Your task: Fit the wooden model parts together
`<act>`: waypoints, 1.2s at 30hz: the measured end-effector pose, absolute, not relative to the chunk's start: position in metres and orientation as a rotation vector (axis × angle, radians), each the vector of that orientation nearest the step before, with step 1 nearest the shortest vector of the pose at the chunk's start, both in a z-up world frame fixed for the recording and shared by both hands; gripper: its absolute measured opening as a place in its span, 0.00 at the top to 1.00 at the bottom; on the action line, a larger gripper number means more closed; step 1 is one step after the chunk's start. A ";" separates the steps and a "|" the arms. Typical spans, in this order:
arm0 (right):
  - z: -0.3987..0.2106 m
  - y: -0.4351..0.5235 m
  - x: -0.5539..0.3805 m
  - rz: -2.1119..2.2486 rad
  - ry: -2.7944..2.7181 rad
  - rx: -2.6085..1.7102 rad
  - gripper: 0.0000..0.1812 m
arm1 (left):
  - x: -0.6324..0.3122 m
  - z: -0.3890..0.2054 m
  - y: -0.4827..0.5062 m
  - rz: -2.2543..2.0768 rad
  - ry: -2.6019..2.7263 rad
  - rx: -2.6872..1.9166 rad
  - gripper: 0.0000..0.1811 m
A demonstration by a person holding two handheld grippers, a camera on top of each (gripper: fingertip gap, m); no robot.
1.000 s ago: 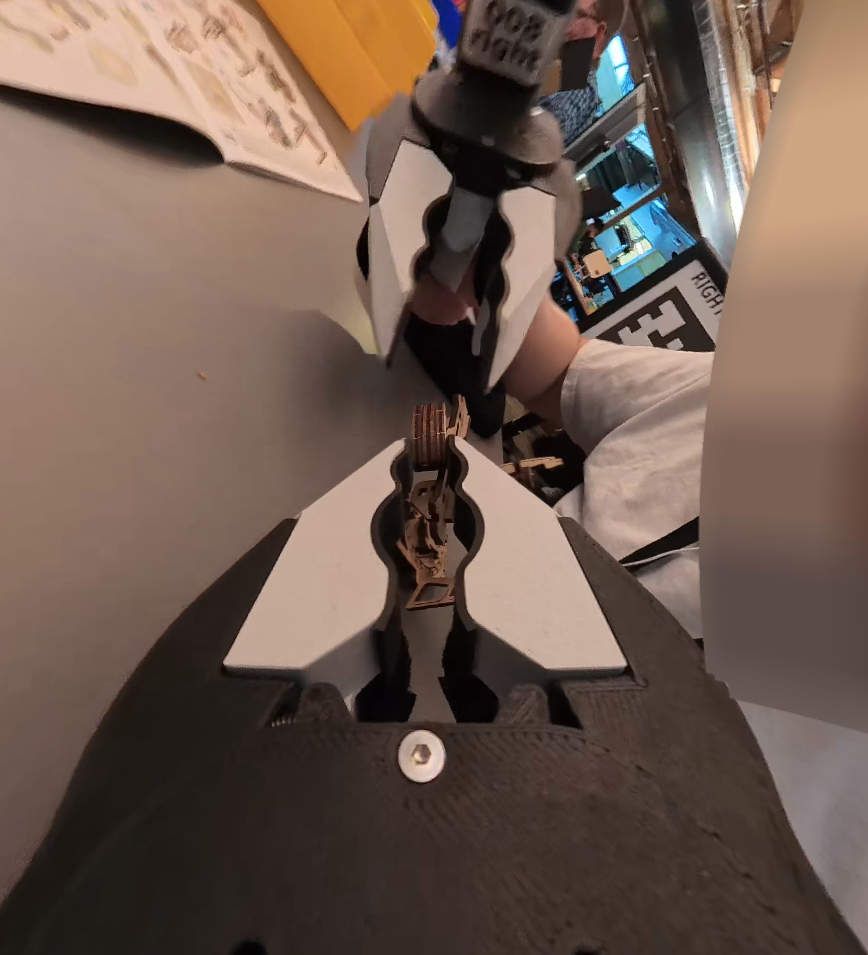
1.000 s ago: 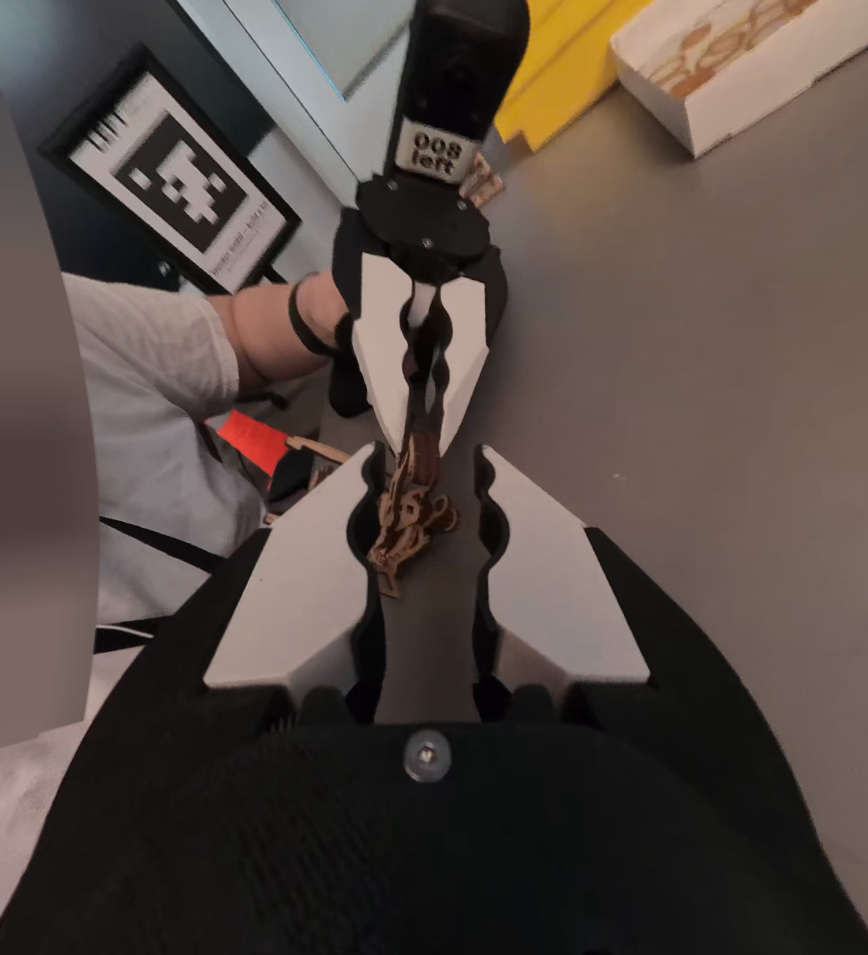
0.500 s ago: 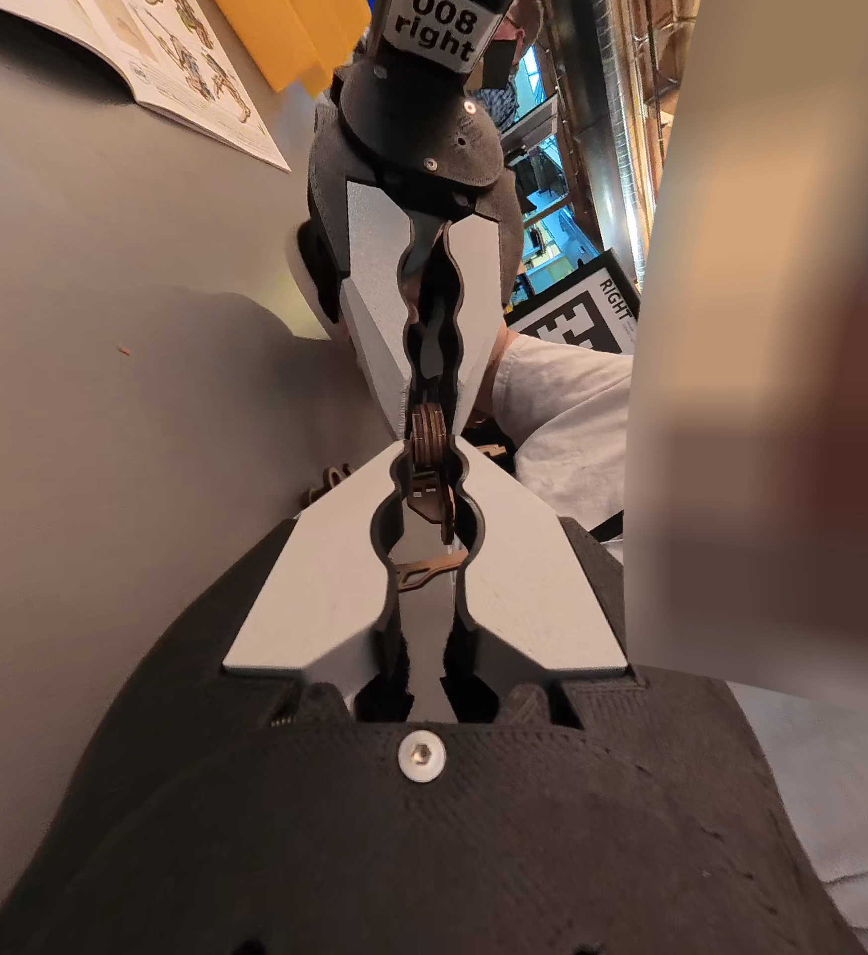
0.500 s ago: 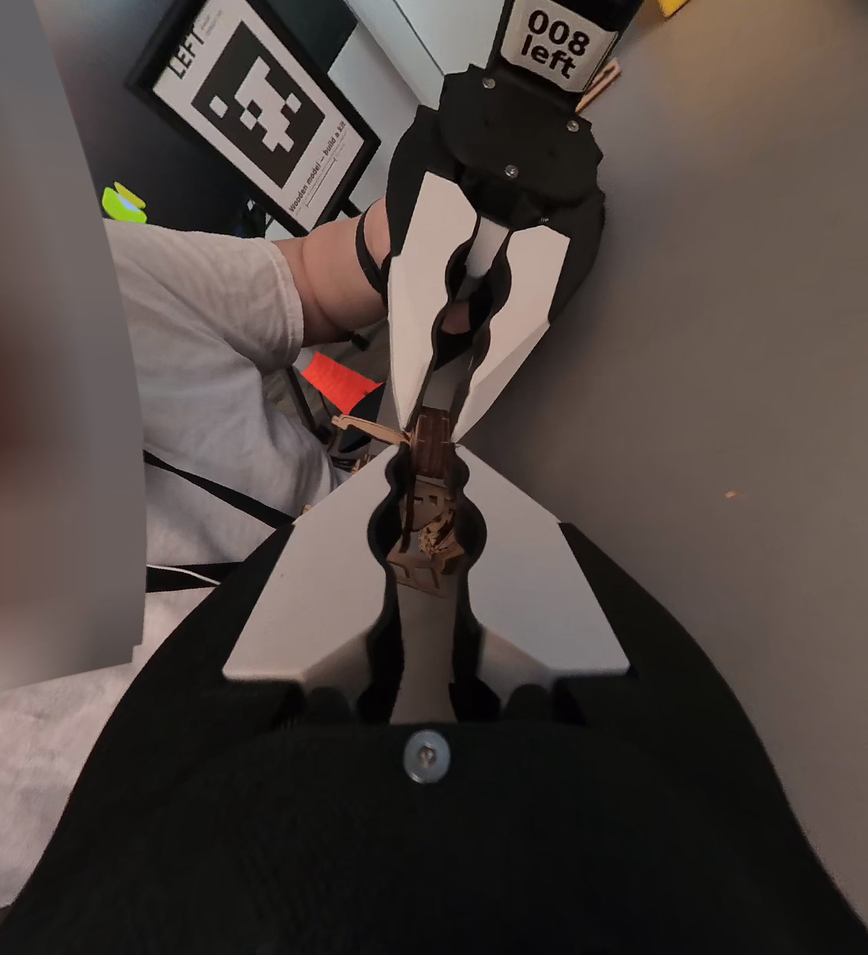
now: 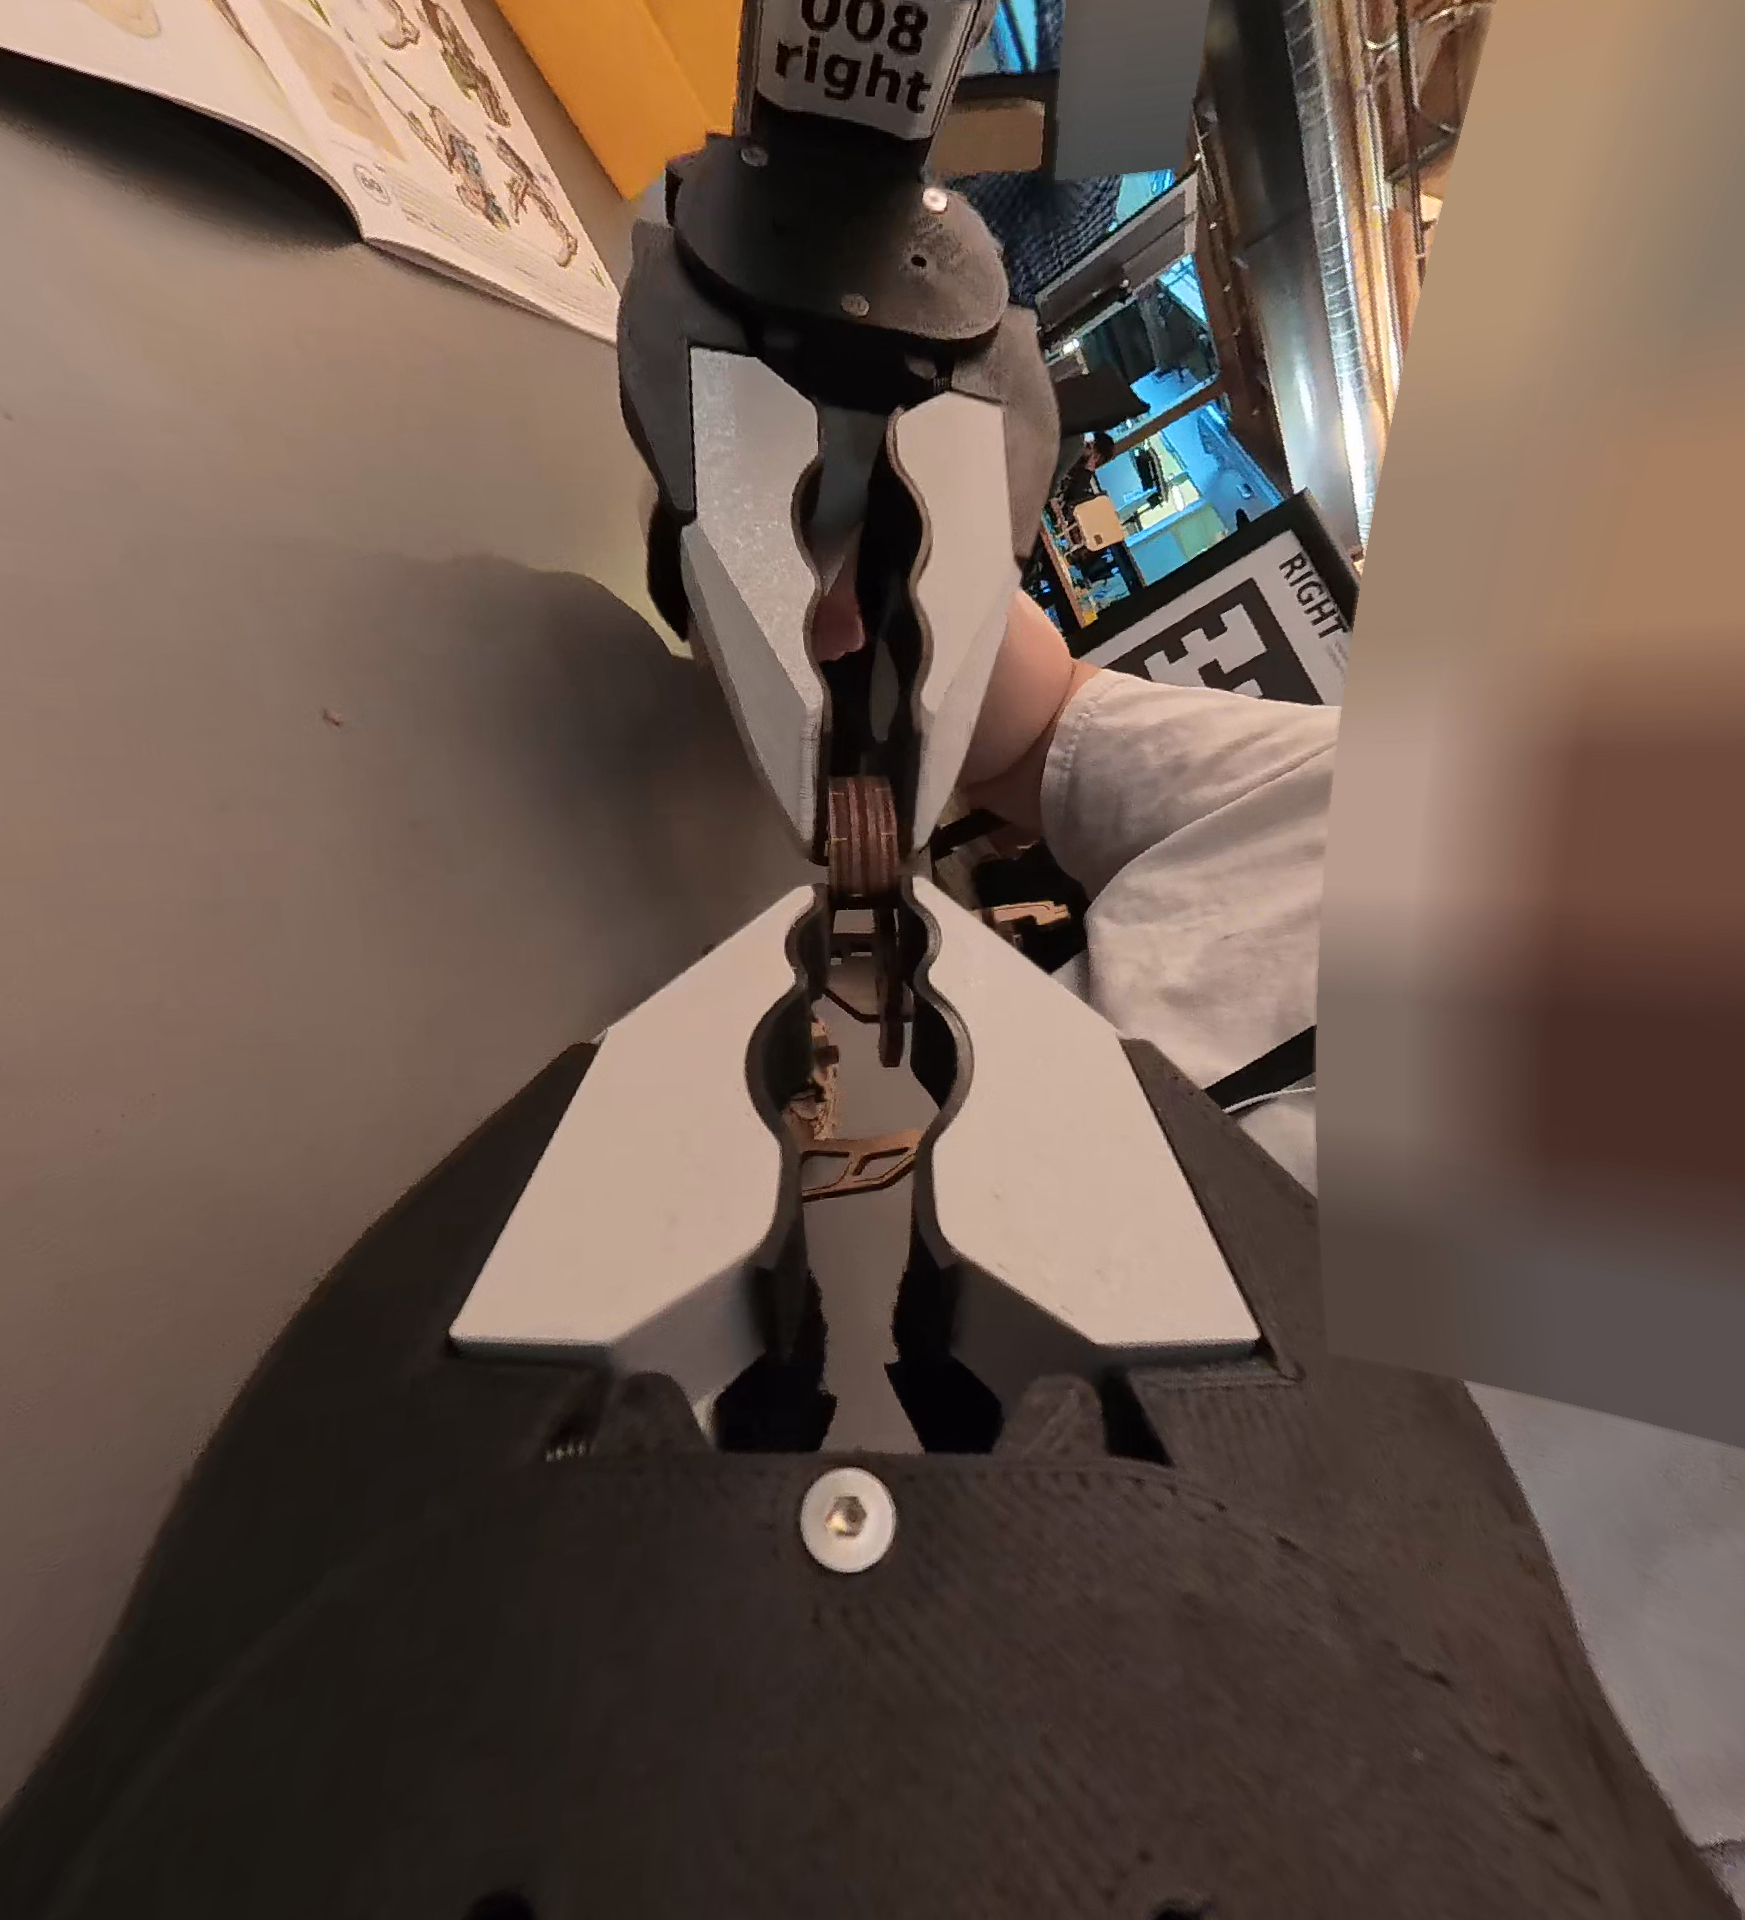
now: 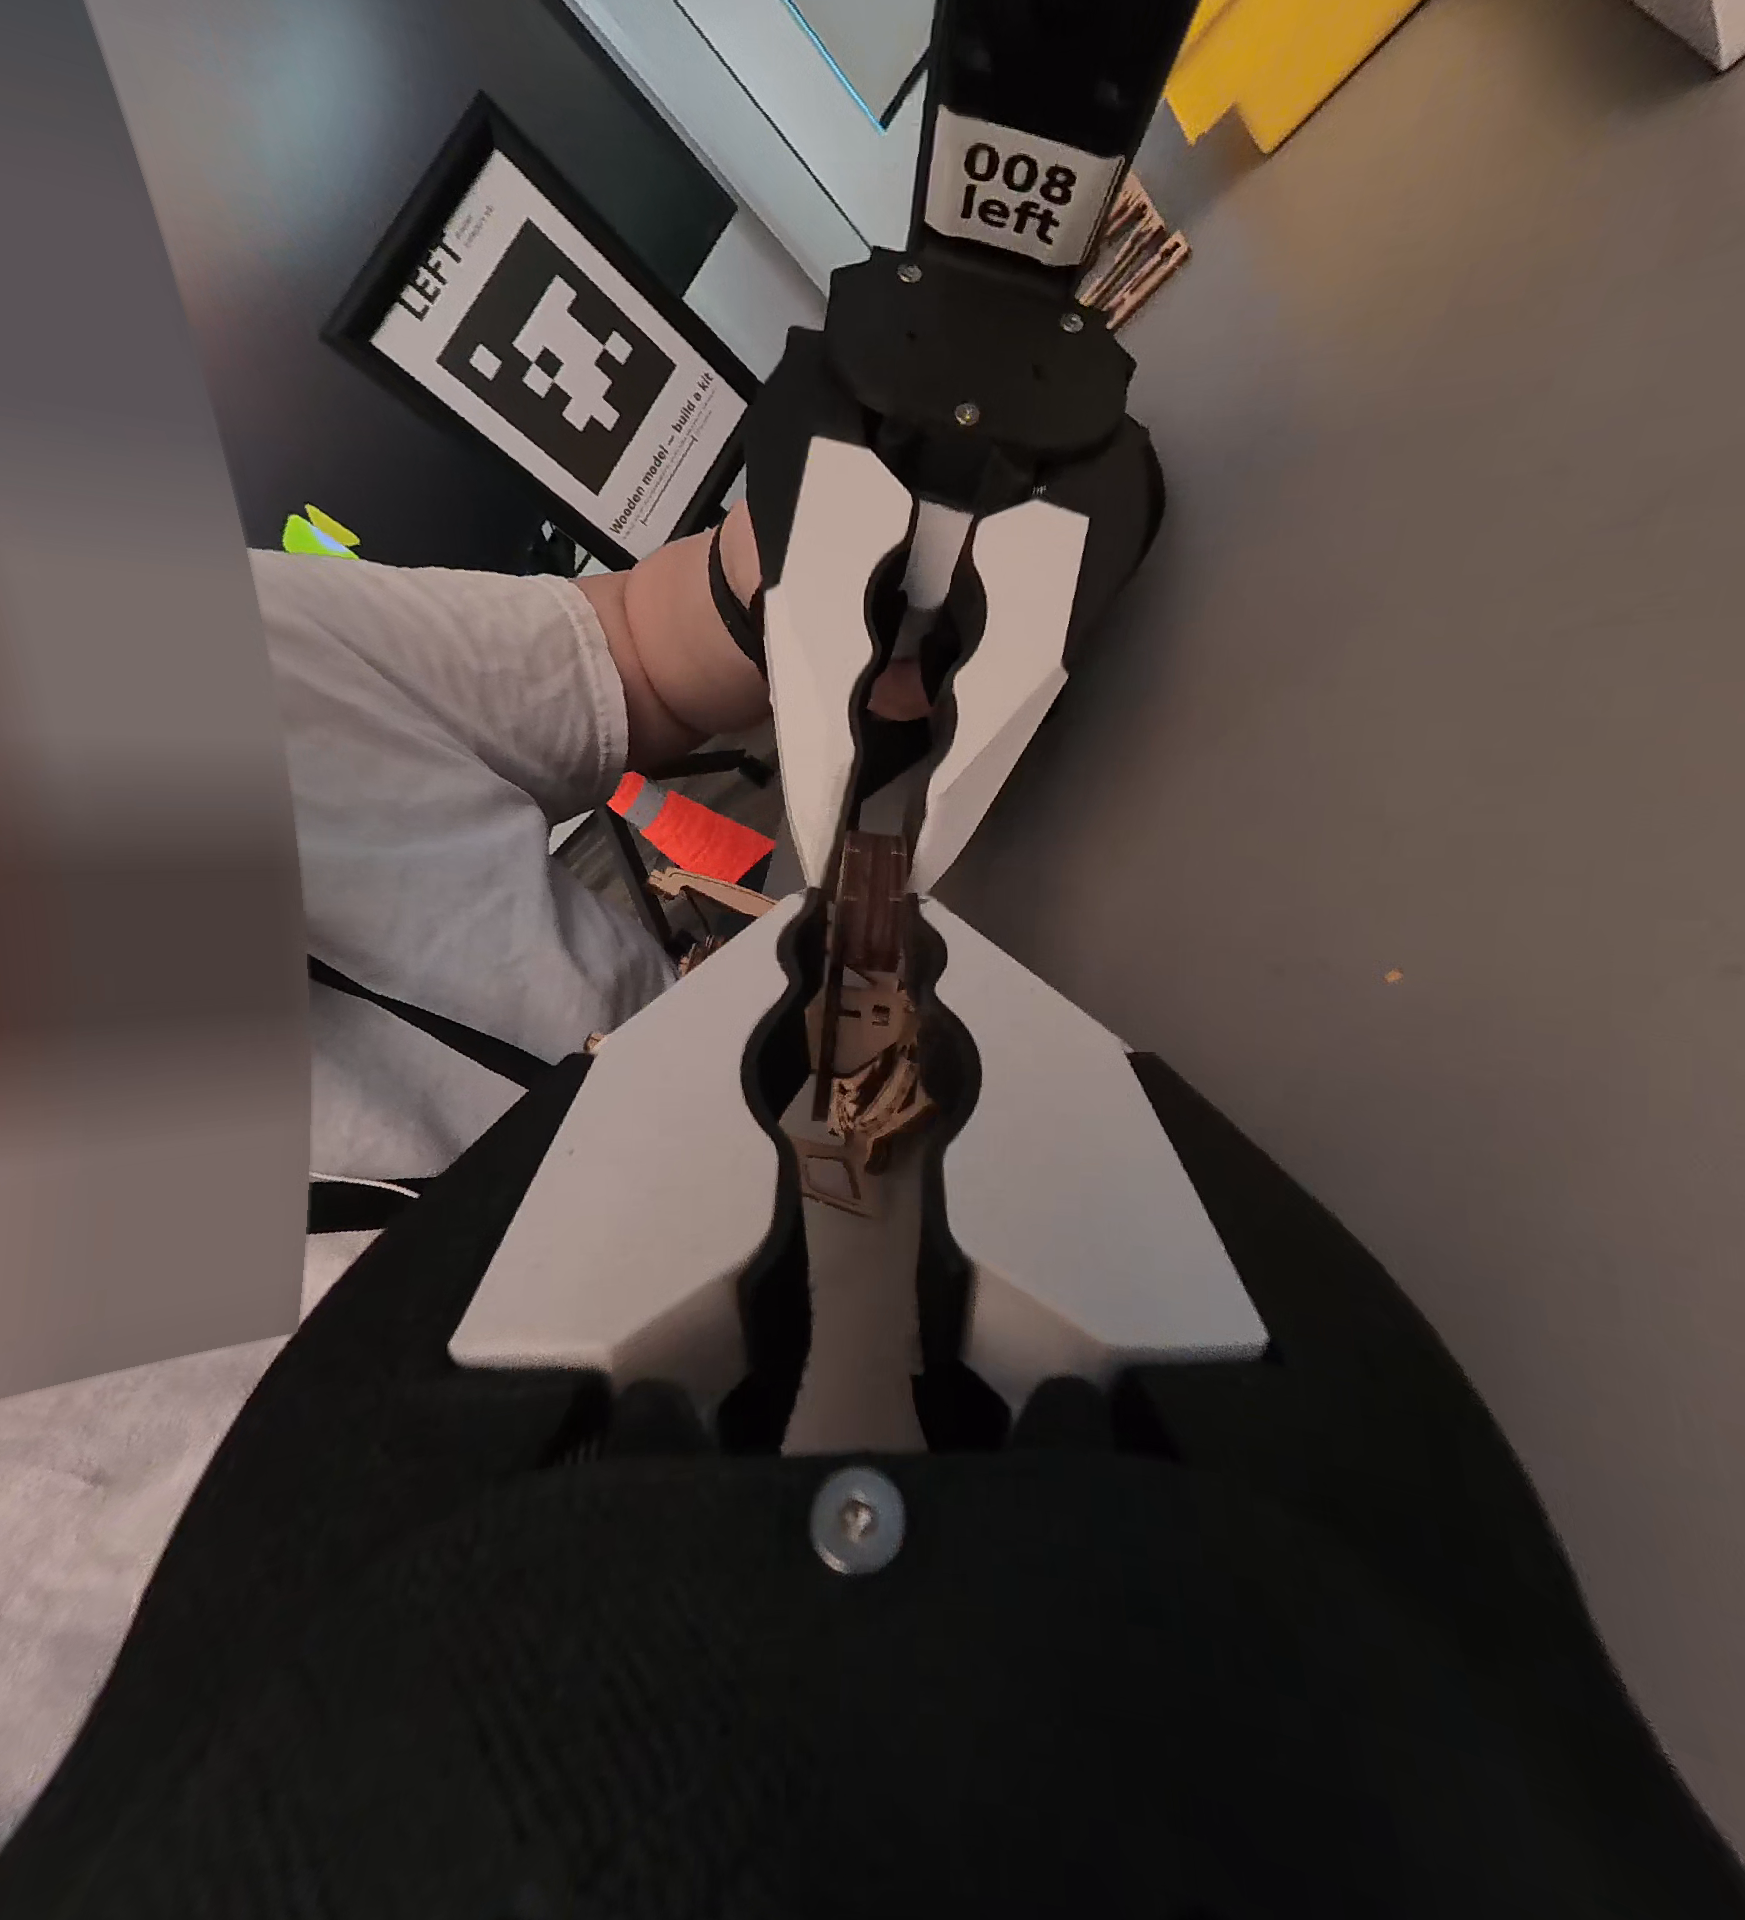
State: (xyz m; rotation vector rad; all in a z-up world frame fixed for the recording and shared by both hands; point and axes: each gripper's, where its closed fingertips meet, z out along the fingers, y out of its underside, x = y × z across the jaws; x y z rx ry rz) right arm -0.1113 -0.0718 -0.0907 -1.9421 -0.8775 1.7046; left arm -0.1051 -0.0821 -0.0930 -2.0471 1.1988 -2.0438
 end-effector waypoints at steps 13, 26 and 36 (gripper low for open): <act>-0.103 -0.076 -0.116 1.469 -1.262 -2.041 0.93 | -0.104 -0.099 -0.083 -2.008 1.214 -2.095 0.95; -0.099 -0.074 -0.102 1.607 -1.073 -2.025 0.94 | -0.138 -0.138 -0.082 -1.509 1.388 -2.372 0.86; -0.096 -0.078 -0.095 1.725 -0.963 -2.023 0.94 | -0.125 -0.144 -0.099 -1.610 1.433 -2.447 0.89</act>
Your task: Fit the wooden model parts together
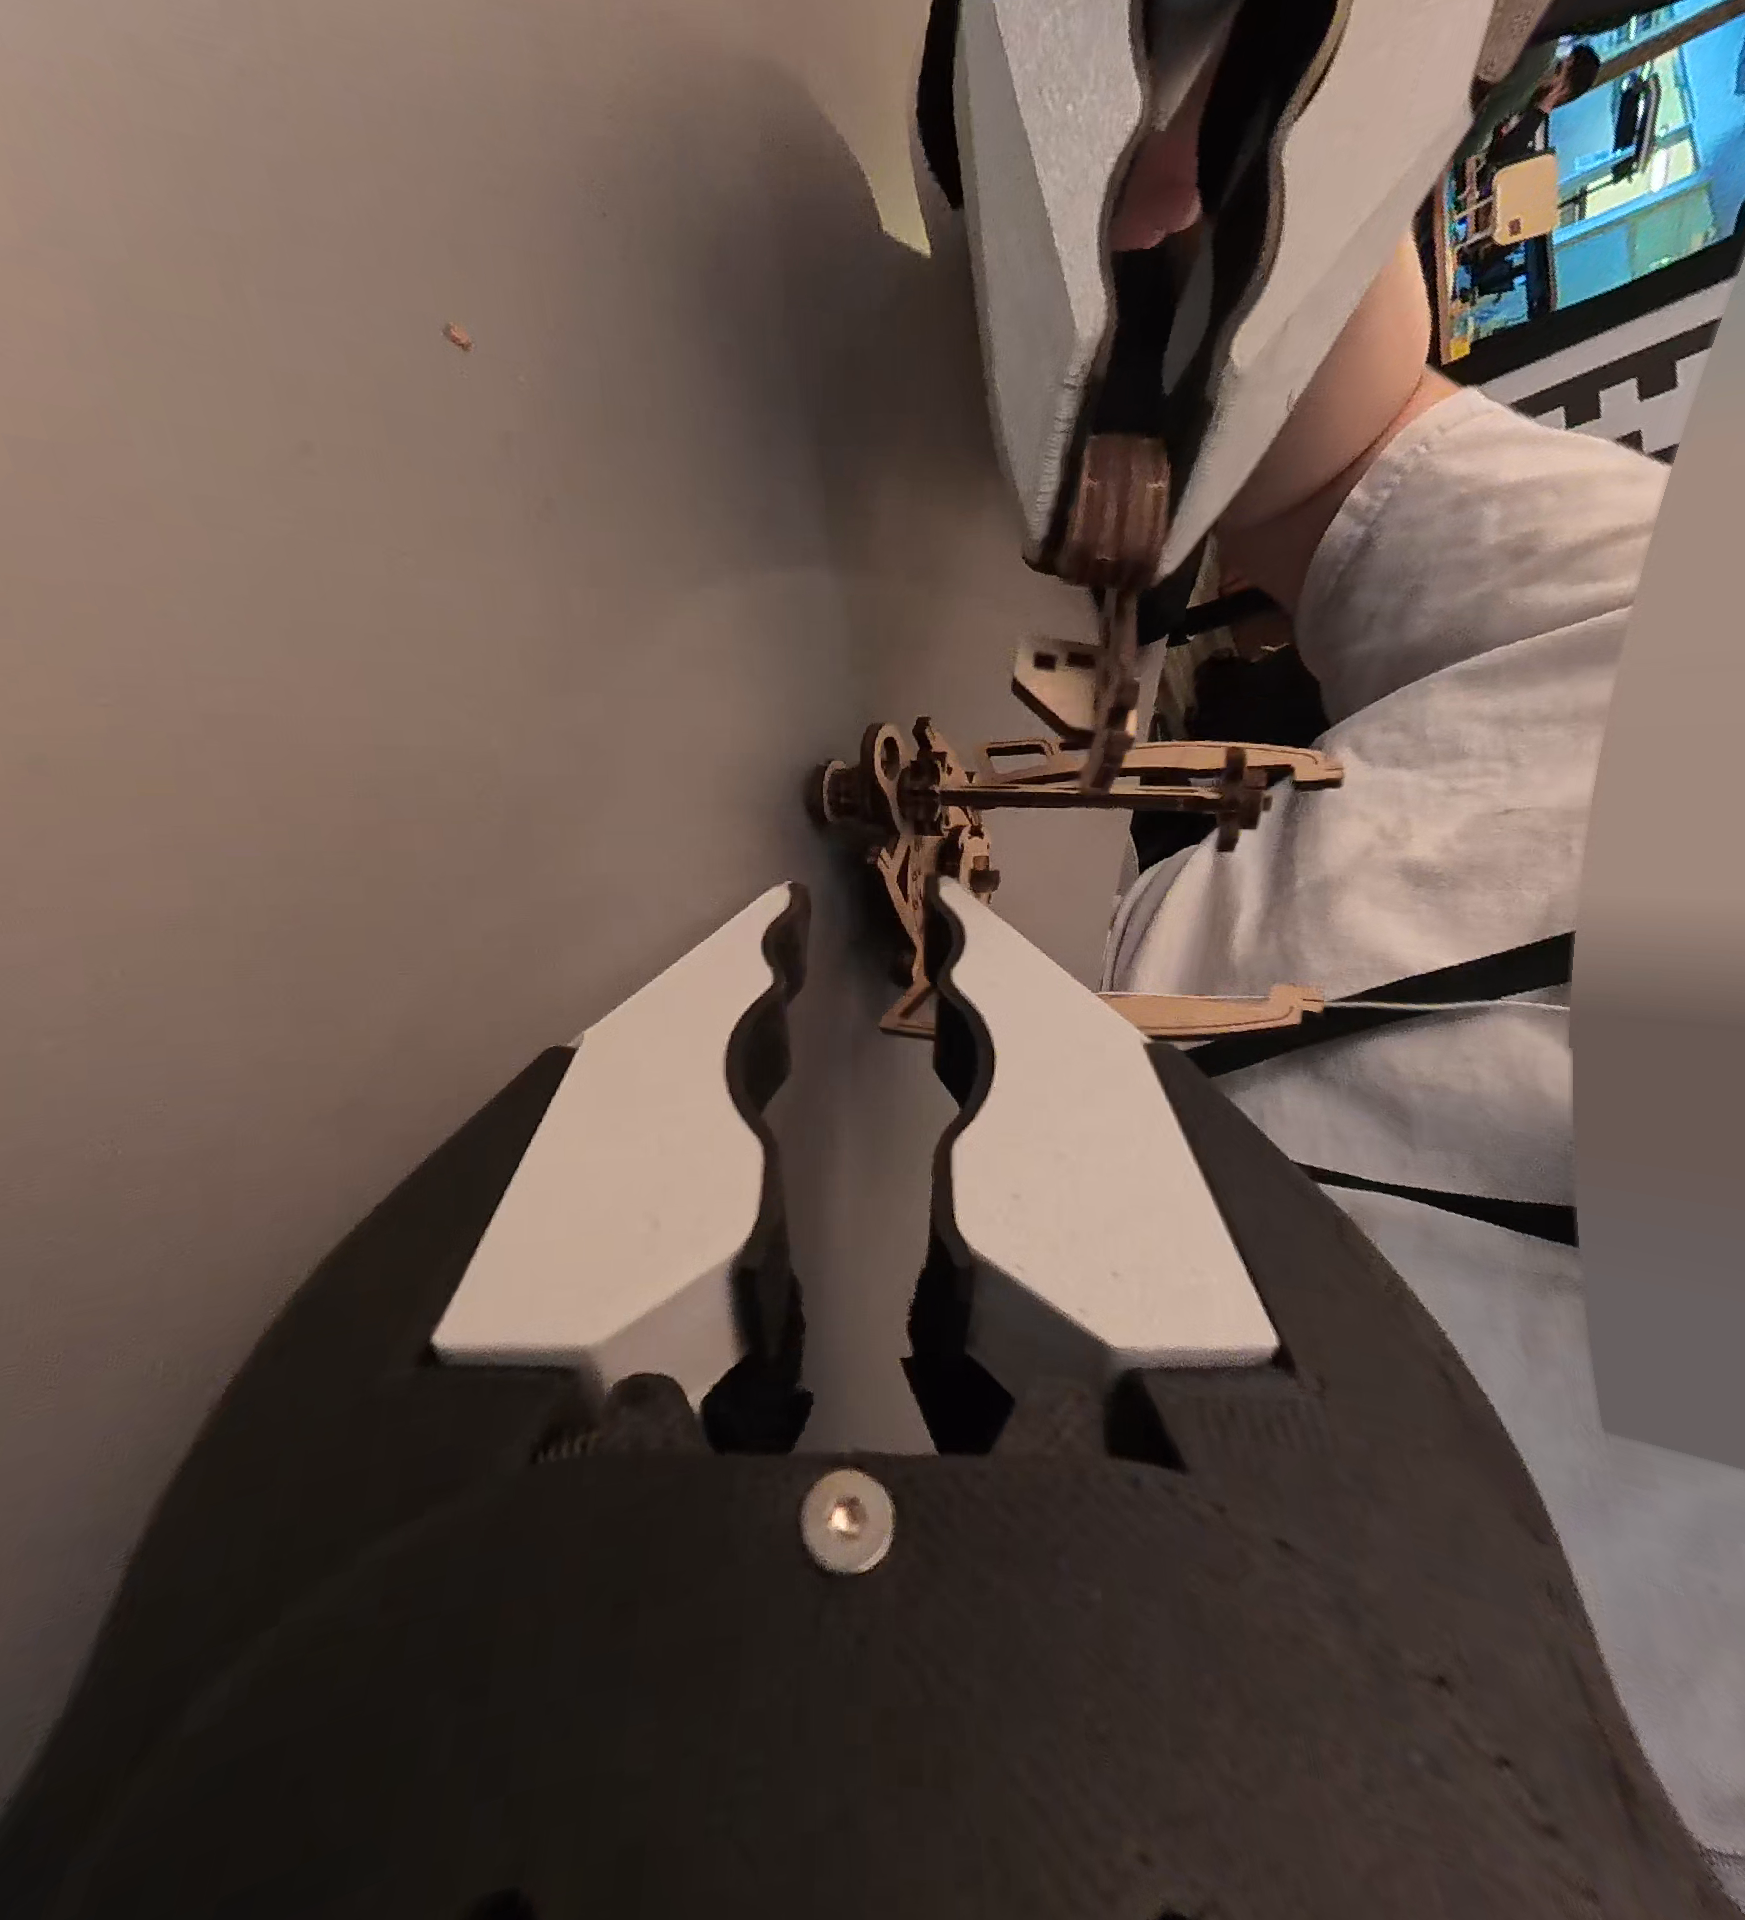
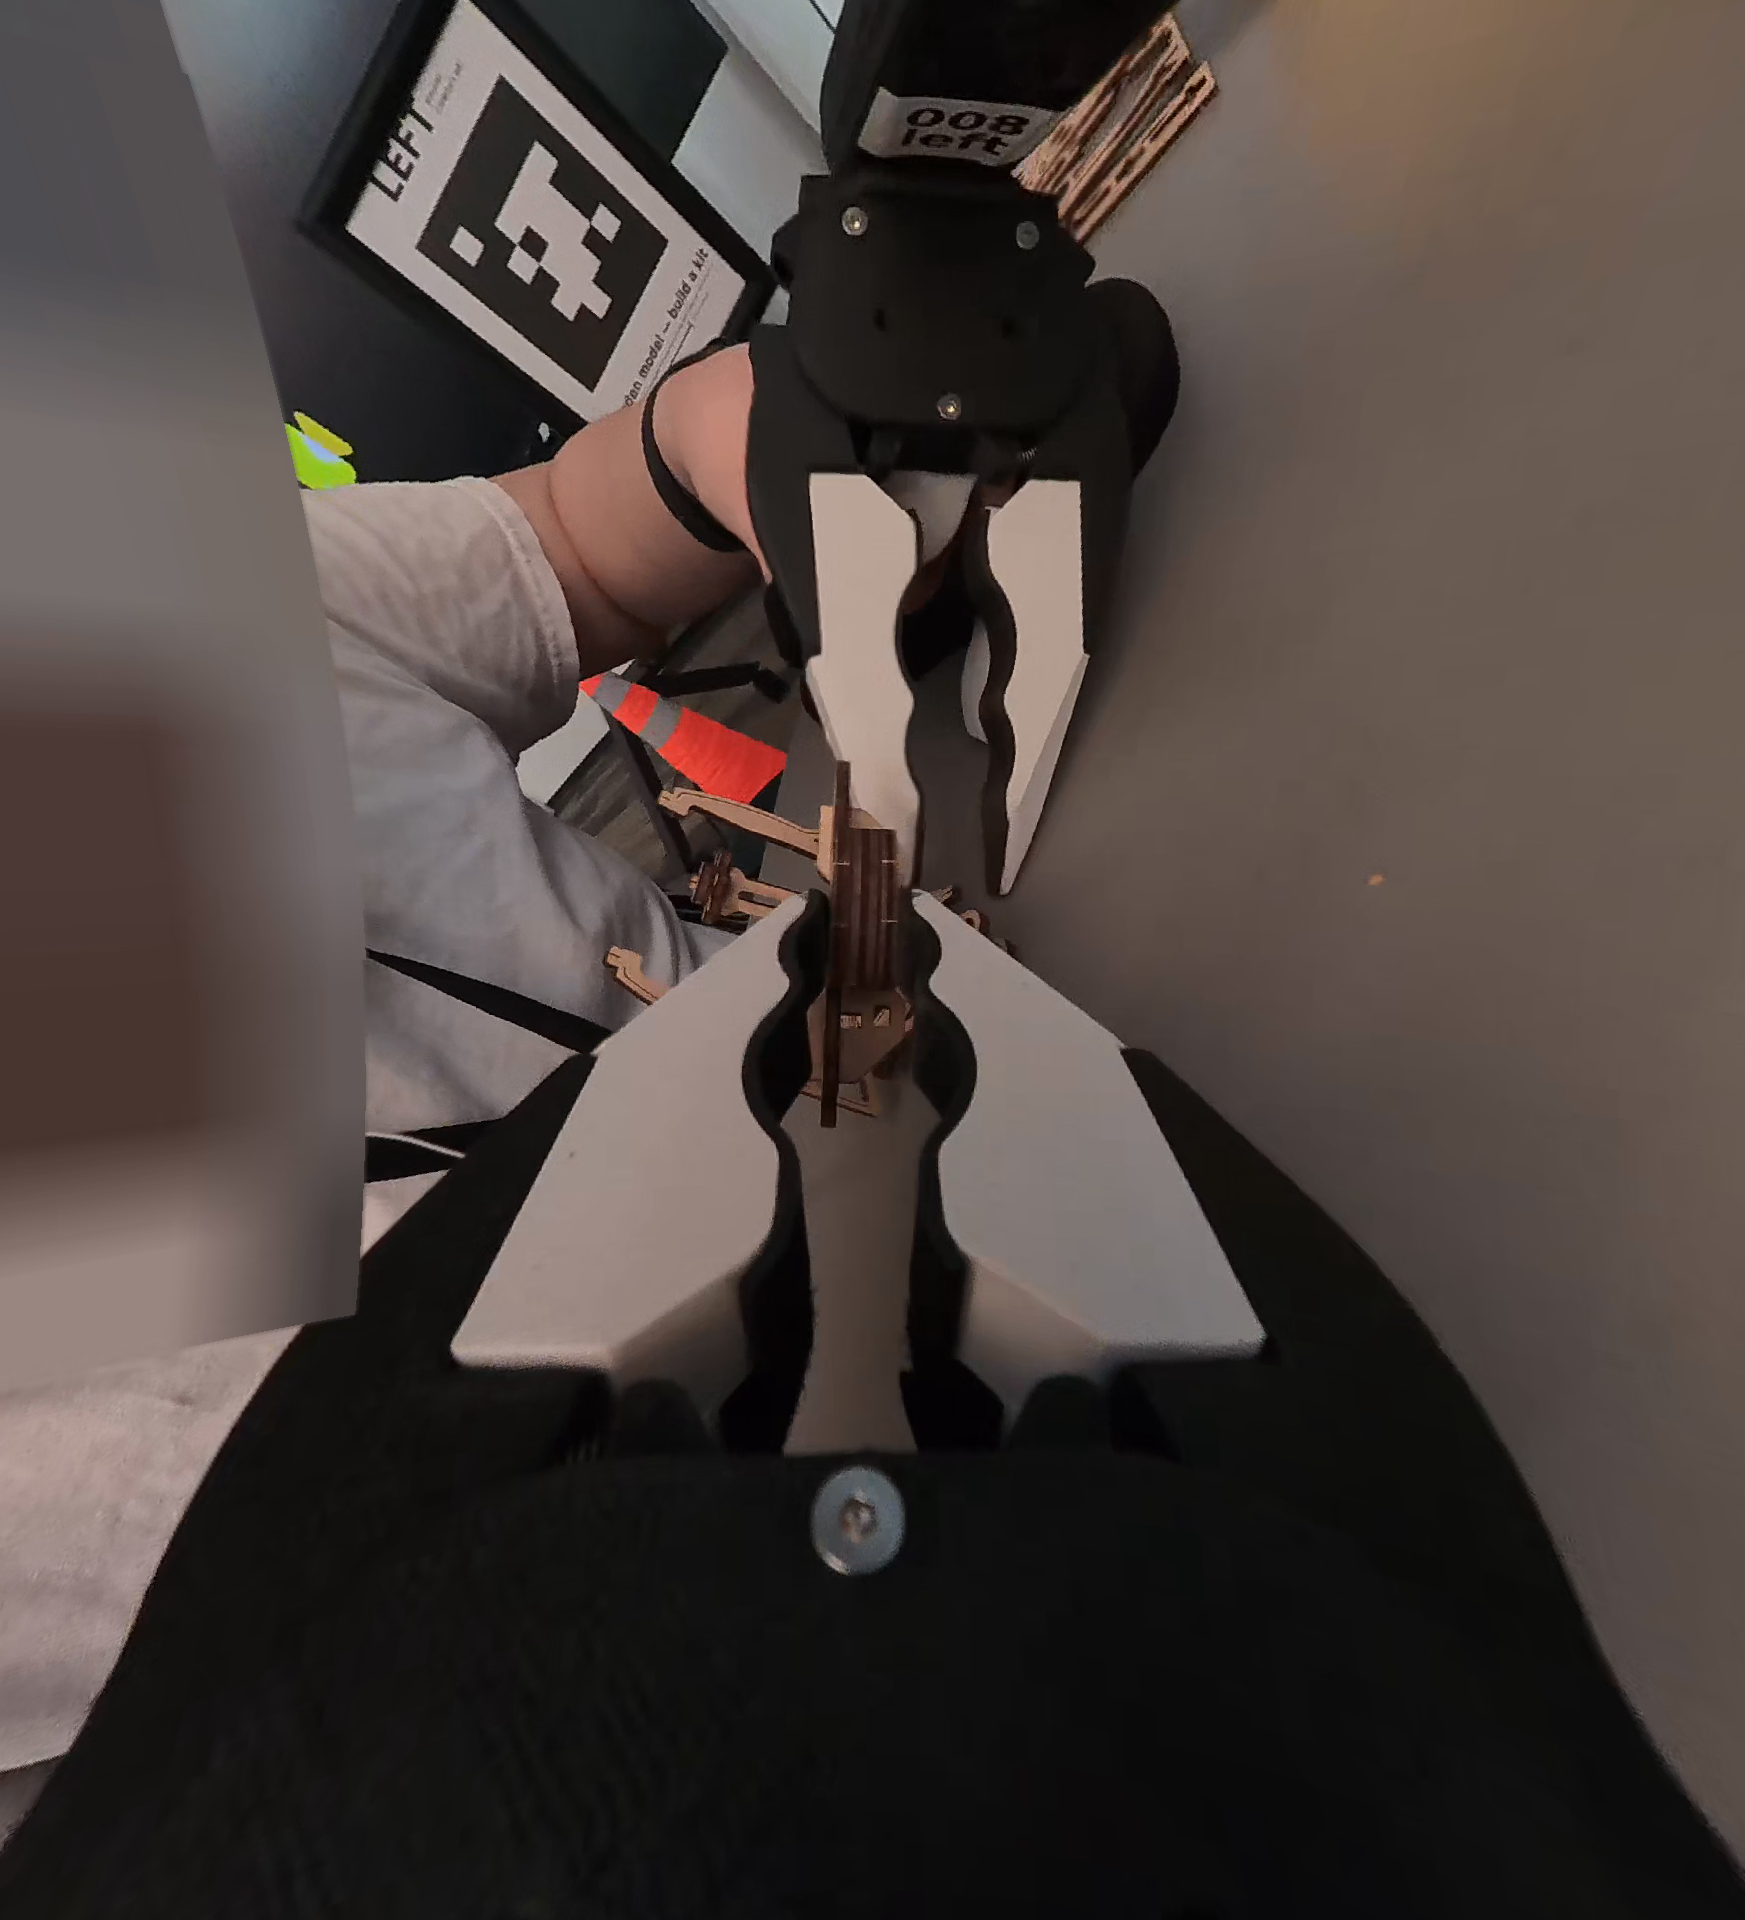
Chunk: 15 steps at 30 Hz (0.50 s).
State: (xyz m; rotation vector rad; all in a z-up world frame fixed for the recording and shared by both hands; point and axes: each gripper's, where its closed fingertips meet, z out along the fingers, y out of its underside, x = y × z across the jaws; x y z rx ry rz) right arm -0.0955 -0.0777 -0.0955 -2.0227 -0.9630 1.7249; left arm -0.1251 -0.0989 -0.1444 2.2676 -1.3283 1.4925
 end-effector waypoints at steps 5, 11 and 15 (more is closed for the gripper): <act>-0.099 -0.077 -0.095 1.704 -0.975 -2.033 0.94 | -0.124 -0.145 -0.103 1.476 -1.304 2.244 0.90; -0.098 -0.074 -0.093 1.695 -0.974 -2.019 0.94 | -0.120 -0.145 -0.109 1.486 -1.242 2.186 0.97; -0.091 -0.071 -0.094 1.749 -0.911 -1.993 0.94 | -0.115 -0.128 -0.112 1.592 -1.381 2.145 1.00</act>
